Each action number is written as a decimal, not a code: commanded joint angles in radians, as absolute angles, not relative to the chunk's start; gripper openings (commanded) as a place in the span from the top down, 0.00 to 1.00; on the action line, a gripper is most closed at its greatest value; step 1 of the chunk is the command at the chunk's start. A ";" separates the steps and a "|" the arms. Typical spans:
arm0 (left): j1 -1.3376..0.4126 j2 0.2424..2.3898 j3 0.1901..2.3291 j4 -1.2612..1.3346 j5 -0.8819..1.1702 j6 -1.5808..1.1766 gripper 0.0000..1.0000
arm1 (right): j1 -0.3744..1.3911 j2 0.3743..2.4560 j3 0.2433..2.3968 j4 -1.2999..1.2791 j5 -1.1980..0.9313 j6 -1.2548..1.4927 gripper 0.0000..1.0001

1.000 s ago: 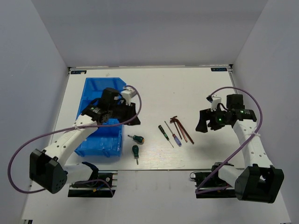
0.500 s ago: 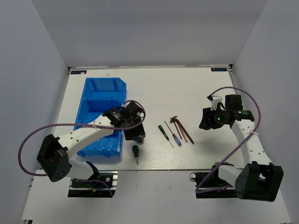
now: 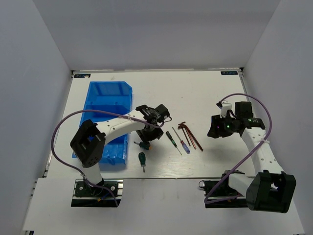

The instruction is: Sort the tools into containers

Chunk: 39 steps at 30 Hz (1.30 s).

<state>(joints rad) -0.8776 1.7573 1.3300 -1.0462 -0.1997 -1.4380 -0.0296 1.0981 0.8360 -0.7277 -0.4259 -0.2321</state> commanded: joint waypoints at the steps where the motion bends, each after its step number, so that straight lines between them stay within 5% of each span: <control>1: -0.893 1.769 1.417 -1.127 -0.287 -1.499 0.35 | -0.031 1.065 0.808 -0.707 -0.440 -0.238 0.43; 32: -0.884 1.904 1.279 -1.075 -0.416 -1.509 0.30 | -0.032 1.095 0.847 -0.741 -0.429 -0.235 0.42; 35: -0.884 1.916 1.279 -1.066 -0.426 -1.509 0.43 | -0.034 1.095 0.850 -0.747 -0.431 -0.235 0.42; 37: -0.884 1.916 1.291 -1.066 -0.436 -1.509 0.67 | -0.034 1.092 0.851 -0.749 -0.430 -0.236 0.42; 39: -0.893 1.905 1.304 -1.066 -0.446 -1.509 0.80 | -0.032 1.088 0.850 -0.749 -0.430 -0.238 0.42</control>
<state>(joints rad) -0.8867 1.9022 1.2827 -1.0798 -0.3904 -1.4910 -0.0307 1.1076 0.8139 -0.7364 -0.4248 -0.2352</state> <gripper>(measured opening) 0.447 0.580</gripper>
